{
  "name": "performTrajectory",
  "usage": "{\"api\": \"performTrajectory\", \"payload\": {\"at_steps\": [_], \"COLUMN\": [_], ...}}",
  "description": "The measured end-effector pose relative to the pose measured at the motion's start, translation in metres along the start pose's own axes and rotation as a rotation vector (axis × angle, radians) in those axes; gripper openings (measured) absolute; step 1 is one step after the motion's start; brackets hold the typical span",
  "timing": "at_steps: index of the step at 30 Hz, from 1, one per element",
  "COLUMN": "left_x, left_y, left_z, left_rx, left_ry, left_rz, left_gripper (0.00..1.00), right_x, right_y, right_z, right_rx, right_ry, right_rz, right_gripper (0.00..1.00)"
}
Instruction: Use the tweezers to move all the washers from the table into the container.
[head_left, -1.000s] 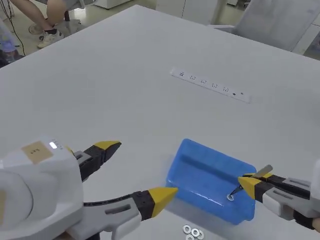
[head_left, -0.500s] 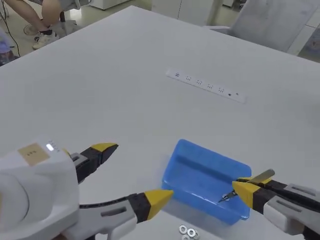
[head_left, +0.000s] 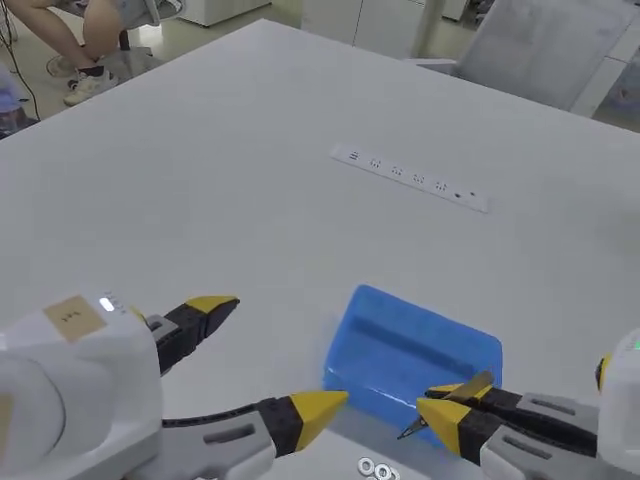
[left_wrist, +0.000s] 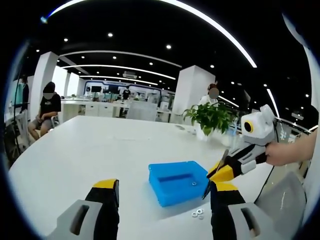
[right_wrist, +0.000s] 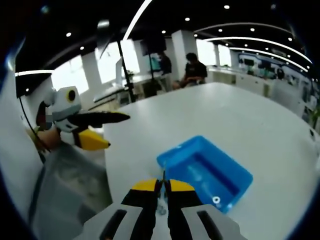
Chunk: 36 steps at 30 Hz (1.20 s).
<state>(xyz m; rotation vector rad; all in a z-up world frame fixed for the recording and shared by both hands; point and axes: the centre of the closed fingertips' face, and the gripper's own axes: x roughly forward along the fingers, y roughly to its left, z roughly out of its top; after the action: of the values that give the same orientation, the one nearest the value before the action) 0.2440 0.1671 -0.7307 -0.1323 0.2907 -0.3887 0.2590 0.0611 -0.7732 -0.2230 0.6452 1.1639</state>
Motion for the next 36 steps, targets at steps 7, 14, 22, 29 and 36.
{"api": "performTrajectory", "payload": {"at_steps": [7, 14, 22, 29, 36], "left_x": [0.001, 0.001, 0.002, 0.001, 0.001], "left_y": [0.0, 0.0, -0.001, 0.0, -0.001], "left_z": [-0.001, -0.002, -0.002, -0.003, -0.004], "left_rx": [0.0, 0.0, -0.002, -0.001, 0.002], "left_ry": [0.004, 0.008, 0.012, 0.016, 0.02], "left_rz": [0.0, -0.004, -0.003, -0.003, -0.004], "left_gripper": [0.75, 0.75, 0.74, 0.73, 0.72], "right_x": [0.011, 0.016, 0.02, 0.022, 0.022], "right_y": [0.005, 0.01, 0.016, 0.02, 0.02], "right_z": [-0.021, -0.029, -0.033, -0.035, -0.035], "right_rx": [-0.051, -0.174, -0.247, -0.276, -0.296], "right_ry": [0.073, 0.125, 0.149, 0.156, 0.161], "right_rz": [0.045, 0.121, 0.188, 0.221, 0.221], "right_gripper": [0.03, 0.04, 0.04, 0.04, 0.03]}}
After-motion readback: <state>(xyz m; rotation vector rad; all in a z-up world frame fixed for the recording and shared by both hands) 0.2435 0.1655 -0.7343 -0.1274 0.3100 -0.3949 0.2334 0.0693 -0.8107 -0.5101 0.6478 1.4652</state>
